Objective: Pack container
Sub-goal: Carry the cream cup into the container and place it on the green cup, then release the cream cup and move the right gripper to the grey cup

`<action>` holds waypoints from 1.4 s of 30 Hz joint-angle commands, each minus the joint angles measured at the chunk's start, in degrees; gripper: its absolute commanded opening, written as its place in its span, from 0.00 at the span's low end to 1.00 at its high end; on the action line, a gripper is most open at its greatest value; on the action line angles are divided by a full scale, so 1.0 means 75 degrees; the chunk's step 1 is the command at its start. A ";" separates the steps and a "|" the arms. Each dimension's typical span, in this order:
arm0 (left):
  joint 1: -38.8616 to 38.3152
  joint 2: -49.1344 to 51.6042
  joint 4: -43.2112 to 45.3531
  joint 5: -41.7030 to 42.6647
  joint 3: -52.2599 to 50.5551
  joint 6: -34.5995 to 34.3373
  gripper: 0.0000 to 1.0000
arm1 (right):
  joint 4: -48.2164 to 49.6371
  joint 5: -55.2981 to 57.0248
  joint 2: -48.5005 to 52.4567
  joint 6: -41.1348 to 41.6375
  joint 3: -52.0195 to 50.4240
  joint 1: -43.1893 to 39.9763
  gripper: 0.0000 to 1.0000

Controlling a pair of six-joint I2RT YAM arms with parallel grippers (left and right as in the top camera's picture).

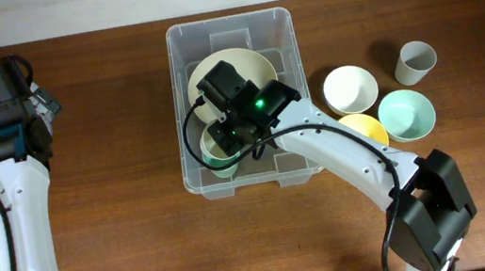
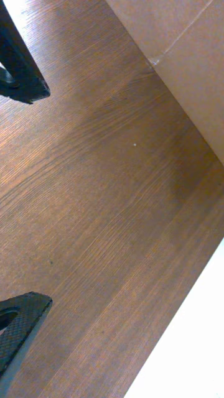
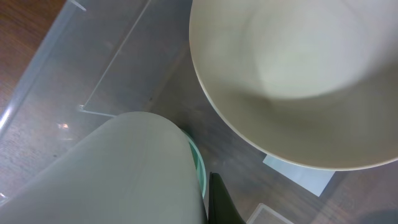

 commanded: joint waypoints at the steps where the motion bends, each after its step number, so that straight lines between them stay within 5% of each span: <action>1: 0.0029 -0.0017 -0.0006 -0.0111 0.0085 0.0064 0.99 | 0.0020 0.0149 0.0015 -0.0058 0.0093 0.0035 0.04; 17: 0.0029 -0.0017 -0.0003 -0.0111 0.0085 0.0064 0.99 | -0.0268 0.0268 0.0017 -0.0058 0.0093 0.0032 0.04; 18: 0.0029 -0.0017 -0.0003 -0.0111 0.0085 0.0064 0.99 | -0.0265 0.0268 0.0017 -0.0058 0.0093 0.0032 0.07; 23: 0.0029 -0.0017 -0.0006 -0.0111 0.0085 0.0064 0.99 | -0.0198 0.0265 0.0015 -0.0058 0.0096 0.0023 0.50; 25: 0.0029 -0.0017 -0.0006 -0.0111 0.0085 0.0064 0.99 | -0.0099 0.0268 0.0009 -0.0058 0.0102 0.0003 0.53; 34: 0.0029 -0.0017 -0.0003 -0.0111 0.0085 0.0064 0.99 | -0.0131 0.0478 -0.0300 -0.0015 0.0845 -0.0560 0.54; 42: 0.0029 -0.0017 -0.0006 -0.0111 0.0085 0.0064 0.99 | -0.0839 0.0956 -0.0565 0.0670 0.2084 -0.2366 0.54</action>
